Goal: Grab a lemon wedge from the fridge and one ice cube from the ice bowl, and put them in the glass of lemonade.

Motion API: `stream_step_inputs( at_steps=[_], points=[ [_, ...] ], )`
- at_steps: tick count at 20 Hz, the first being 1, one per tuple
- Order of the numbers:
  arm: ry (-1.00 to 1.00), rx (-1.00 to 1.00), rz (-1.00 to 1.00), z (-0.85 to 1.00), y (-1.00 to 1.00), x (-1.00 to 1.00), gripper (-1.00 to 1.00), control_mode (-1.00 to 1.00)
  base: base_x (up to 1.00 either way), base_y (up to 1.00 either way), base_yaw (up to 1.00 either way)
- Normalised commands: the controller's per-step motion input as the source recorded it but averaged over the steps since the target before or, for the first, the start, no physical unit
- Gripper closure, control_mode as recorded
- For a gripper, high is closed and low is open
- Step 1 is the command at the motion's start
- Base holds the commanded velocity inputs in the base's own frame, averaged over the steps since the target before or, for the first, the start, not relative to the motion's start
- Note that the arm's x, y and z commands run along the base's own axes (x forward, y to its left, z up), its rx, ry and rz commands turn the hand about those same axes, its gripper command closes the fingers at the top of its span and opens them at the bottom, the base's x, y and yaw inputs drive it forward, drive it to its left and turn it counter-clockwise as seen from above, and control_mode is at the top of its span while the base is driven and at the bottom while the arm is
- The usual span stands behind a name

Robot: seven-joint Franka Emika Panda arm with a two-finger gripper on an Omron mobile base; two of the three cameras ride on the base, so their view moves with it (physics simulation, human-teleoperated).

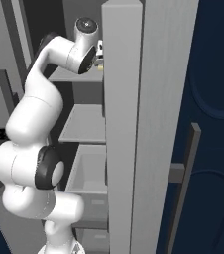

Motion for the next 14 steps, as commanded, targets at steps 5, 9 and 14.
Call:
stream_step_inputs(
  at_steps=[5,9,14],
  points=[
    [0.07,0.0,0.14,-0.09,0.29,0.0,-1.0,-1.0,0.0,0.0,0.0],
    [0.06,0.0,0.02,-0.15,0.0,0.05,-1.0,-1.0,0.0,0.0,0.0],
    [0.07,0.0,0.0,0.0,0.05,0.0,-1.0,-1.0,0.0,0.0,0.0]
  ],
)
